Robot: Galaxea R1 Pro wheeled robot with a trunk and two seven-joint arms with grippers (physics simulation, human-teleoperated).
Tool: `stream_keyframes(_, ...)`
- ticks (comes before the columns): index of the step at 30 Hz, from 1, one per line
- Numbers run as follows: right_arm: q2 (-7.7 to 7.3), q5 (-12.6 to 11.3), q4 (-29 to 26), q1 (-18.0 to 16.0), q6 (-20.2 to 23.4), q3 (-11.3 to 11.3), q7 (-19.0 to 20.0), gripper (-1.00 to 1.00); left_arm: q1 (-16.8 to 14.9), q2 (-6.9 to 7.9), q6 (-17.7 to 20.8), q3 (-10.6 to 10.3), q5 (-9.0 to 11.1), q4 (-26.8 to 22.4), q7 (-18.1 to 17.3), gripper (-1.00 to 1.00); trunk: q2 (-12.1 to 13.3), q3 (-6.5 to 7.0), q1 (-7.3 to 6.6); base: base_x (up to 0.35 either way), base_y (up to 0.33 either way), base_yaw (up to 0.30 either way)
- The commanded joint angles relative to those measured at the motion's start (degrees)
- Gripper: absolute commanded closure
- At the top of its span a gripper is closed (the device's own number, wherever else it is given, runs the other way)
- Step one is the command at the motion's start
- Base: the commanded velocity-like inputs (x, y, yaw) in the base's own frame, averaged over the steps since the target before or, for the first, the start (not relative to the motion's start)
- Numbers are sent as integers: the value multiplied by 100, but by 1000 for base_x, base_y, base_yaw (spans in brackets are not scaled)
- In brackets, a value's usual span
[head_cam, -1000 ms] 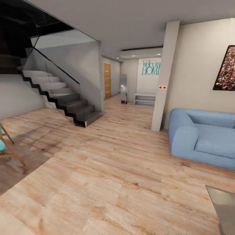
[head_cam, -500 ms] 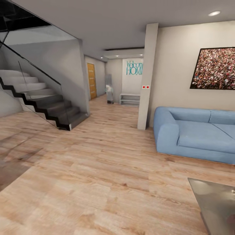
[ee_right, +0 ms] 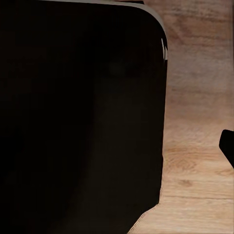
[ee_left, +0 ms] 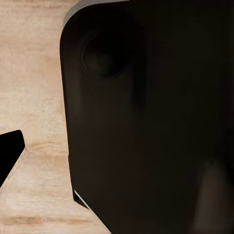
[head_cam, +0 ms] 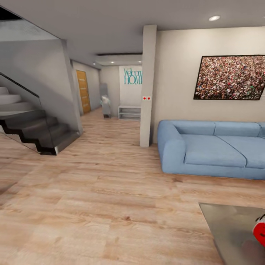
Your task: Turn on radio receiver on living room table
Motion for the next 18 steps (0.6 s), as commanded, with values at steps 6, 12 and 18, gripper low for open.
stream_keyframes(6,-3,0,0,0,0,7,0,-100,0,0,-37,0,2,-1,0,-100,0,0,0,266,0,-174)
stream_keyframes(12,-3,-9,0,0,-1,0,0,-100,0,0,-45,0,6,-1,0,-100,0,0,0,53,0,-64)
stream_keyframes(18,0,-17,0,0,0,-8,0,-100,0,0,-47,0,7,-1,16,-100,0,0,0,6,0,-225)
